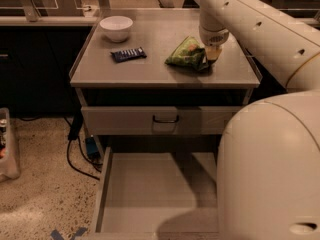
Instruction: Place green jalapeno chip bag into middle drawer
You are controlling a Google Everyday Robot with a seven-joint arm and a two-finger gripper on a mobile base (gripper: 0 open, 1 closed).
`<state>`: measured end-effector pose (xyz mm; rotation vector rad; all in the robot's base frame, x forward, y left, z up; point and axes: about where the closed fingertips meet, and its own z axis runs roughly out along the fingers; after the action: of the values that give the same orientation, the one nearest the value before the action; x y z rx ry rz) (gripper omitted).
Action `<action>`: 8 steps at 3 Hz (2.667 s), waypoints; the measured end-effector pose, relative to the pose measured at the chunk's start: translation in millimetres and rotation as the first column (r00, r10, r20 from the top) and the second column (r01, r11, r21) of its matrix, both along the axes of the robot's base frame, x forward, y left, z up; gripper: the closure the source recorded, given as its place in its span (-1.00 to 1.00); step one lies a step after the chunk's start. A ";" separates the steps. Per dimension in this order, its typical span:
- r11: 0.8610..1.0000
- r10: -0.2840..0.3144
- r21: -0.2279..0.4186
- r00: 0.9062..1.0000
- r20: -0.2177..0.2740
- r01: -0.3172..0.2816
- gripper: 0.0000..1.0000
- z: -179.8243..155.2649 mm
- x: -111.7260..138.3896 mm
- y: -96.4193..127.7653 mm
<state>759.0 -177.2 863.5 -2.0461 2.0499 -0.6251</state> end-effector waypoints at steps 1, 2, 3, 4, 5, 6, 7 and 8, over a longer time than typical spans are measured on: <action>1.000 0.015 -0.018 0.999 0.046 -0.015 1.00 37.5 -12.7 -4.9; 0.999 -0.005 -0.031 0.995 0.100 0.008 1.00 78.1 -36.3 -17.5; 0.999 -0.027 -0.025 0.990 0.136 0.031 1.00 108.9 -68.5 -26.1; 0.999 -0.038 -0.010 0.988 0.150 0.040 1.00 126.7 -102.1 -25.2; 0.999 -0.033 0.006 0.989 0.147 0.032 1.00 133.0 -130.6 -18.2; 1.000 -0.015 0.023 0.990 0.140 0.012 1.00 141.1 -178.2 -6.2; 1.000 -0.014 0.023 0.990 0.140 0.011 1.00 141.3 -178.3 -6.1; 1.000 0.008 0.018 0.988 0.156 -0.011 1.00 146.8 -180.2 -1.7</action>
Offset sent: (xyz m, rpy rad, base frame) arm -0.0776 -0.0354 0.1400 -0.0467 -0.1816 -0.0449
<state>578.8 -178.9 1010.3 -1.9288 1.9497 -0.7365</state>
